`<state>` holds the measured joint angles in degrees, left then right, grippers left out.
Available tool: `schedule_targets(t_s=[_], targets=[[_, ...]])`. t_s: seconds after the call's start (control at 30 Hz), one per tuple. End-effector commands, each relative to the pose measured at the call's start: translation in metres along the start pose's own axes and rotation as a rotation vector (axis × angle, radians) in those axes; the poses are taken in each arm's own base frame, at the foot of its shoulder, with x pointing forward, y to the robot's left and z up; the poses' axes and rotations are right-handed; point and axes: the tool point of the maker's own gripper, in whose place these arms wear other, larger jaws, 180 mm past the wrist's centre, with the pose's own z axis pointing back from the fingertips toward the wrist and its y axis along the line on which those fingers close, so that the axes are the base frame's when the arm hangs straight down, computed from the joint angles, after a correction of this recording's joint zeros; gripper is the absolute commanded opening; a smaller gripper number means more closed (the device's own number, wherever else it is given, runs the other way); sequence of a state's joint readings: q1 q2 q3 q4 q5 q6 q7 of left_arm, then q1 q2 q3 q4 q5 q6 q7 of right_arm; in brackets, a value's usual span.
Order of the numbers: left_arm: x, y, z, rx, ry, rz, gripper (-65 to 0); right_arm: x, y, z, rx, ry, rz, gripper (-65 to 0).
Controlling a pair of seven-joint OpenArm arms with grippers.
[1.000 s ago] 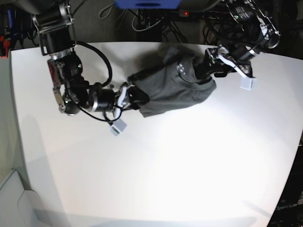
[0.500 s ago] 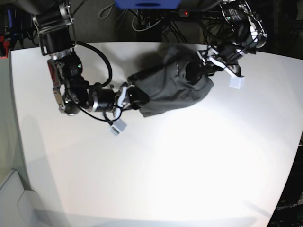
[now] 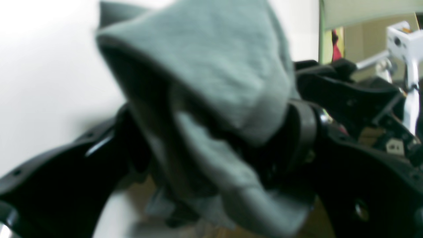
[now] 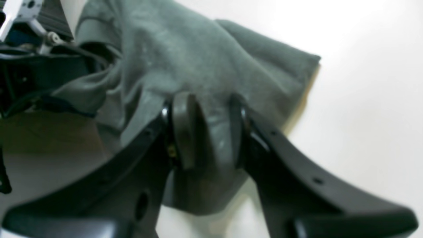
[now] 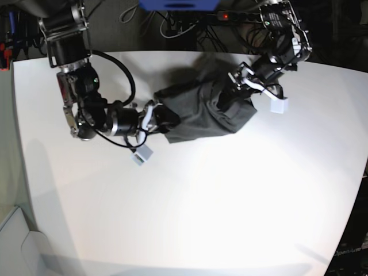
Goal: Layout the t-shirt on the table in an organized manner, then fold the t-shirt properly
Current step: 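Grasp the bundle's end with the left gripper, then fold the bundle end over with the left gripper toward the right gripper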
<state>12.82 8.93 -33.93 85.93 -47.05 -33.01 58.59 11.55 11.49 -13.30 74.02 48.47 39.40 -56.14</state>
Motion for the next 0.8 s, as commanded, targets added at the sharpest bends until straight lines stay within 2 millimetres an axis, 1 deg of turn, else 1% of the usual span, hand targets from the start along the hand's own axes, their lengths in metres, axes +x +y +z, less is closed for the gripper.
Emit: schedule_targets(t_s=[0.0, 0.07, 0.2, 0.23, 0.27, 0.3, 0.43, 0.57, 0.67, 0.7, 0.77], targets=[[0.01, -0.006, -0.001, -0.021, -0.039, 0.0, -15.3, 0.016, 0.001, 0.005, 0.008, -0.045, 0.027, -48.7], [0.012, -0.005, -0.004, -0.018, -0.047, 0.015, -23.6, 0.016, 0.0, 0.006, 0.005, -0.043, 0.027, -48.7], [0.012, 0.0, -0.011, -0.006, -0.037, 0.066, -50.3, 0.016, -0.001, 0.007, 0.003, -0.043, 0.025, -48.8], [0.011, 0.002, -0.013, 0.0, -0.031, 0.087, -56.0, 0.016, -0.002, 0.008, 0.0, -0.043, 0.025, -48.8], [0.009, 0.005, -0.014, 0.007, -0.026, 0.105, -59.6, 0.015, -0.003, 0.009, -0.002, -0.042, 0.026, -48.8], [0.008, 0.006, -0.015, 0.013, -0.022, 0.119, -60.9, 0.015, -0.004, 0.01, -0.006, -0.039, 0.026, -48.8], [0.01, 0.004, -0.023, 0.021, 0.03, 0.099, -61.4, 0.015, -0.007, 0.013, -0.013, -0.039, 0.032, -48.8], [0.023, 0.0, -0.033, 0.044, 0.094, 0.038, -61.4, 0.015, -0.018, 0.025, -0.044, -0.029, 0.042, -48.8], [0.039, -0.003, -0.039, 0.068, 0.151, -0.051, -61.4, 0.013, -0.034, 0.042, -0.09, -0.03, 0.038, -48.8], [0.042, -0.005, -0.041, 0.075, 0.172, -0.081, -61.4, 0.014, -0.04, 0.048, -0.109, -0.042, 0.029, -48.8], [0.055, -0.007, -0.045, 0.093, 0.205, -0.161, -61.4, 0.02, -0.055, 0.065, -0.155, -0.083, 0.006, -48.8]])
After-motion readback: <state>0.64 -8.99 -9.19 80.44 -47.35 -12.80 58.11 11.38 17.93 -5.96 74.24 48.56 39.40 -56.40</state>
